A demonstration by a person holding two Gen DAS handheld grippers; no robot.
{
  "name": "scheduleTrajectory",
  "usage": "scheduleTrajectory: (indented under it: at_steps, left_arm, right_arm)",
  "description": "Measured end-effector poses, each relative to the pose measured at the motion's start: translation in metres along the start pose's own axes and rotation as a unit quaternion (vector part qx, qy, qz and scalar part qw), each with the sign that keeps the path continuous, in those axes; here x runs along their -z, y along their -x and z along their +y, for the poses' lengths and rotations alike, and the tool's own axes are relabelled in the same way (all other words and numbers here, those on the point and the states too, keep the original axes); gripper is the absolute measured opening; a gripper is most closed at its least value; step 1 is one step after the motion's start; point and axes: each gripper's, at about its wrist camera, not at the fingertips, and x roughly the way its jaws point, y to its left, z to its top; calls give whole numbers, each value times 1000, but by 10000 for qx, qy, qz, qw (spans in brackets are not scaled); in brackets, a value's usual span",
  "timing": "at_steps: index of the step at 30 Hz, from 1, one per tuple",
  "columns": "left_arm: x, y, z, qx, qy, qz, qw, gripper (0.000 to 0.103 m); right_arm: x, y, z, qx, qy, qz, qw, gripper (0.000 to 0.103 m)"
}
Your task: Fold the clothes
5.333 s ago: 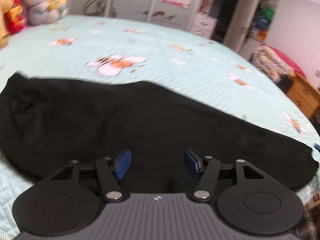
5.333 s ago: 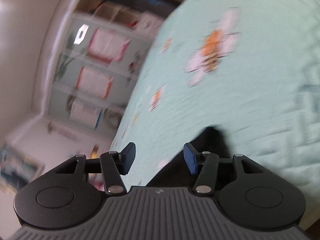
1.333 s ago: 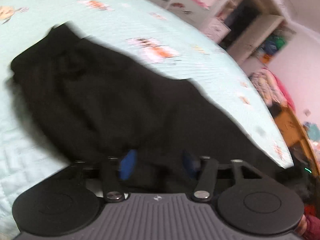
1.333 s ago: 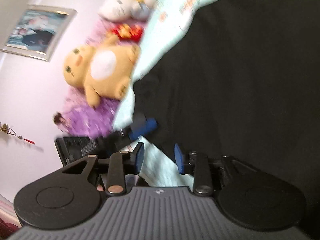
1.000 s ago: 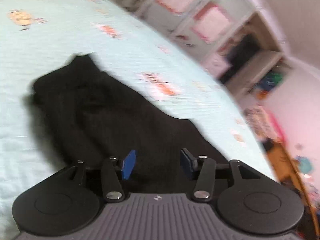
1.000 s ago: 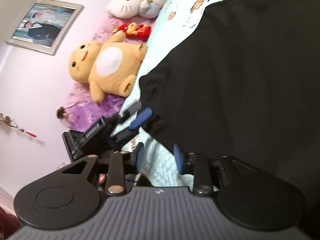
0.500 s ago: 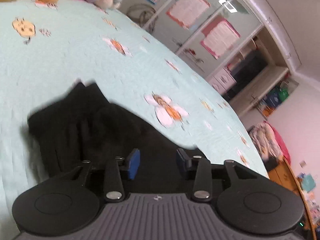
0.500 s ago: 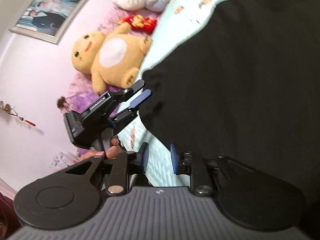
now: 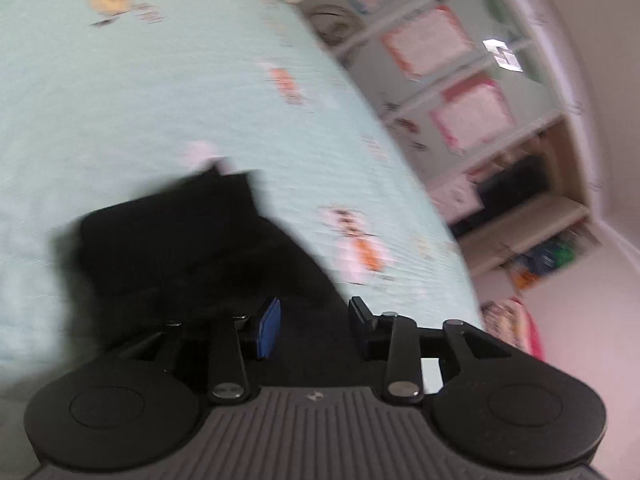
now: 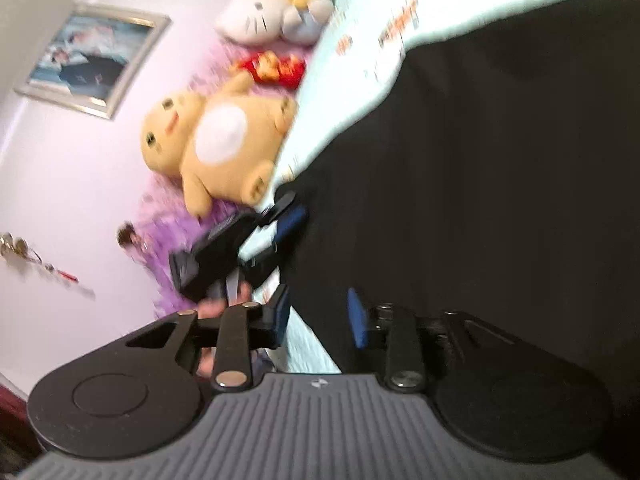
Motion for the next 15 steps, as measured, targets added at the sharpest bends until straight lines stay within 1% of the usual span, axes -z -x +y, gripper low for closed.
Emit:
scheduleTrajectory:
  at_steps: [1, 2, 3, 5, 6, 8, 9, 10, 11, 12, 13, 14, 15]
  left_arm:
    - [-3, -4, -5, 97, -87, -6, 9999, 41]
    - [-8, -8, -7, 116, -145, -68, 9998, 42]
    - [-12, -10, -6, 46, -159, -160, 9997, 42]
    - [-19, -15, 5, -208, 25, -315, 9993, 42]
    - [-20, -16, 12, -215, 119, -342, 9991, 41]
    - [-20, -16, 23, -227, 266, -390, 9986, 29]
    - [-18, -16, 28, -224, 318, -414, 9984, 27]
    - [-15, -15, 33, -198, 340, -445, 9982, 23]
    - [-12, -14, 38, -195, 366, -467, 9980, 13]
    - [-11, -12, 44, -246, 412, -459, 9978, 5]
    - [-11, -13, 48, -253, 482, -437, 9976, 5]
    - [-10, -13, 51, -255, 529, -419, 9974, 5]
    - [-10, -12, 51, -238, 508, -418, 9975, 5]
  right_arm:
    - [-9, 0, 1, 6, 7, -102, 9999, 35]
    - [-19, -1, 0, 37, -16, -198, 9998, 35]
    - [-30, -4, -1, 78, -54, -288, 9995, 35]
    - [-53, -15, -4, 199, -76, -455, 9987, 35]
    - [-65, -22, -7, 230, -90, -529, 9983, 35]
    - [-86, -38, -14, 272, -170, -666, 9973, 35]
    - [-96, -47, -18, 291, -215, -732, 9967, 35]
    - [-106, -56, -22, 310, -260, -799, 9960, 35]
    - [-117, -64, -26, 328, -306, -866, 9952, 35]
    - [-123, -71, -33, 505, -339, -900, 9941, 35]
    - [-126, -77, -41, 772, -366, -917, 9921, 30]
    - [-130, -83, -50, 1039, -392, -932, 9894, 0]
    - [-130, -85, -59, 1122, -494, -989, 9875, 0]
